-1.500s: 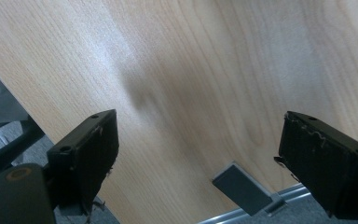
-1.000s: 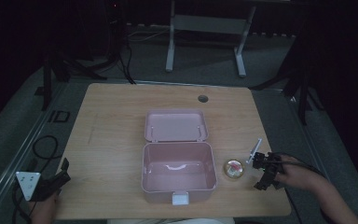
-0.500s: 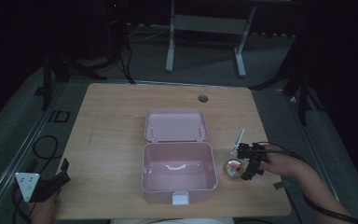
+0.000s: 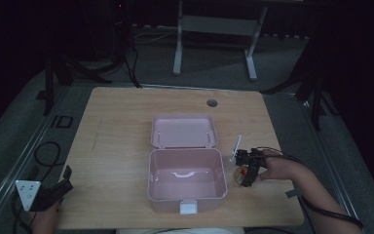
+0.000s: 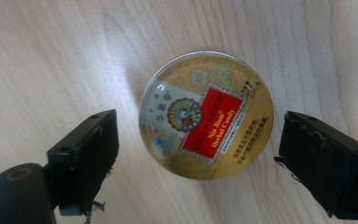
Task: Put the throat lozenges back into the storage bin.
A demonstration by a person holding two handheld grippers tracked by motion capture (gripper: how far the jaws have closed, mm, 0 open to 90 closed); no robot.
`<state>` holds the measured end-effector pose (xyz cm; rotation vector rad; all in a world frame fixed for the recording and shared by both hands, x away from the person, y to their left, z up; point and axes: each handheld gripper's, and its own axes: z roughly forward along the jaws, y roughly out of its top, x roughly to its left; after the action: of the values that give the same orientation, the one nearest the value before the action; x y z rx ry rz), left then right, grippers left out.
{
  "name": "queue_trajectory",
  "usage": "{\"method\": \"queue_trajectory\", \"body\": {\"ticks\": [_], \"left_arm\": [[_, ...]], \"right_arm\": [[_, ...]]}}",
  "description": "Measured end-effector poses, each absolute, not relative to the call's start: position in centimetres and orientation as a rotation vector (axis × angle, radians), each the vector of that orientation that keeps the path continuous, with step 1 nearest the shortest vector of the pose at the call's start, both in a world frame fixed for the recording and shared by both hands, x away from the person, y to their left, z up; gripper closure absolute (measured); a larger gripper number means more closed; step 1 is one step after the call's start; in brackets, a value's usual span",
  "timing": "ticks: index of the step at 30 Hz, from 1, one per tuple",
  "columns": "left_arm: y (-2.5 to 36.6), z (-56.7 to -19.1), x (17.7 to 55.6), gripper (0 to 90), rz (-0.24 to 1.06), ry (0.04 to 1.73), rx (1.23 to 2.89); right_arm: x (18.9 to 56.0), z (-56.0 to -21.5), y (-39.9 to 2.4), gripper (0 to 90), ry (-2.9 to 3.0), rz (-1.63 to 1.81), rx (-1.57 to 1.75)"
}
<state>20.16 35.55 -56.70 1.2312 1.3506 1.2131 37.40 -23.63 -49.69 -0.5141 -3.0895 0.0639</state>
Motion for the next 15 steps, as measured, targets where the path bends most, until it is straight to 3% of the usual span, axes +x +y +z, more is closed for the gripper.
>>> {"method": "queue_trajectory", "body": {"ticks": [9, 15], "left_arm": [[35.6, -56.7, 20.1, 2.6, 1.211, 1.349, 1.232], [35.6, -56.7, 20.1, 2.6, 1.210, 1.348, 1.231]], "right_arm": [[38.0, -51.4, -23.4, 12.8, -3.065, 0.107, -0.499], [38.1, -51.7, -23.1, 19.7, -3.049, 0.143, -0.459]]}}
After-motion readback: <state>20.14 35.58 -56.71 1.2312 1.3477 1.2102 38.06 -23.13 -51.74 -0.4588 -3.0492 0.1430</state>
